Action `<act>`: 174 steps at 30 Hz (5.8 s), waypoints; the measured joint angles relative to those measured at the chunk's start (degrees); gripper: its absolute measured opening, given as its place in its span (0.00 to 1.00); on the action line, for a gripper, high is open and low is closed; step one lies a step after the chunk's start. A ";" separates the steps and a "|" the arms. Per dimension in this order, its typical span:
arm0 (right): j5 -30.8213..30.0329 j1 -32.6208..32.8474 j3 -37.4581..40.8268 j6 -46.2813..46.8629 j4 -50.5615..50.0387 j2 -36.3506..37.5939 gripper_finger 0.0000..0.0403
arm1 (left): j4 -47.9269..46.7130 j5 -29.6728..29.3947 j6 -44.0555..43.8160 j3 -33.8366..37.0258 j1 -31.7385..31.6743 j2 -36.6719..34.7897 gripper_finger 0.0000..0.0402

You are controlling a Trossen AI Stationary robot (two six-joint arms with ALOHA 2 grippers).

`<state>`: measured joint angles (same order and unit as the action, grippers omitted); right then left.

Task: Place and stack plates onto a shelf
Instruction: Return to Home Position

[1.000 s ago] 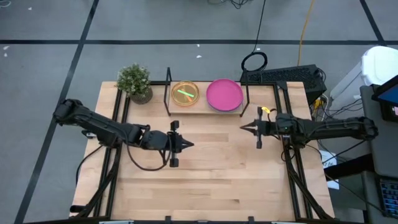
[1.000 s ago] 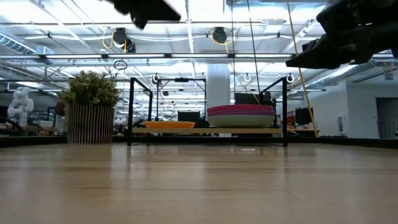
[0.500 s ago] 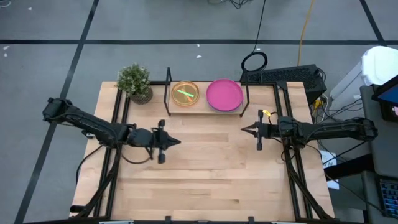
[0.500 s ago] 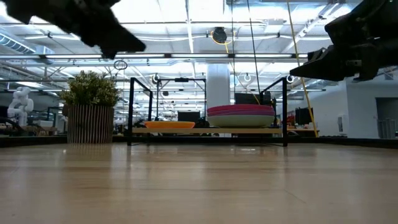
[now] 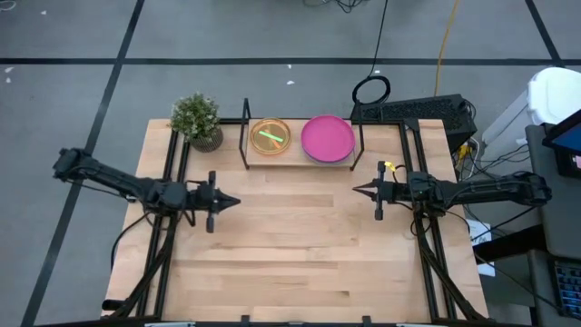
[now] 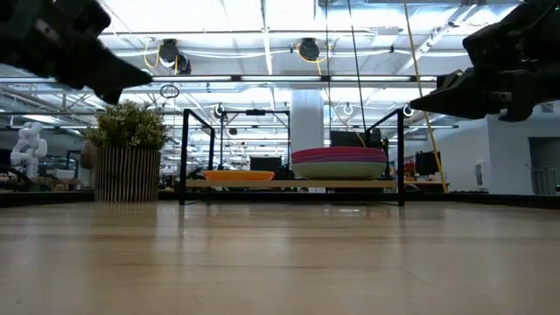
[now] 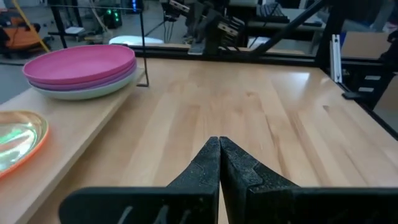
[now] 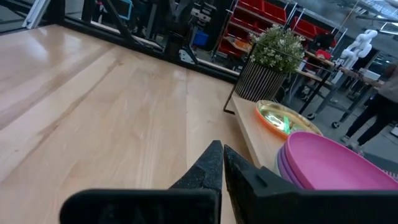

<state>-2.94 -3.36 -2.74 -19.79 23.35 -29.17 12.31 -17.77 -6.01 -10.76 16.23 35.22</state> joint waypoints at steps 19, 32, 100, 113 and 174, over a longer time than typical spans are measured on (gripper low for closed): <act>0.04 -0.07 0.17 0.61 -0.35 0.44 0.00 | -4.04 2.85 5.45 10.22 -0.02 -22.15 0.01; 4.16 -2.14 0.24 0.22 -6.91 8.37 0.00 | -9.34 2.79 4.64 10.11 -0.02 -28.26 0.01; 3.02 1.97 1.90 14.52 -21.44 29.01 0.00 | -9.54 1.64 2.87 10.11 -0.09 -28.13 0.01; 3.02 1.97 1.90 14.45 -21.44 29.01 0.00 | -9.19 4.79 7.48 10.18 -1.59 -28.17 0.01; 3.02 1.96 1.90 14.43 -21.44 28.99 0.00 | -13.60 23.77 2.78 9.07 -22.18 -35.08 0.01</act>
<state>0.08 -1.40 -0.84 -5.37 1.91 -0.19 -1.29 6.00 -3.23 -1.69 -5.96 0.14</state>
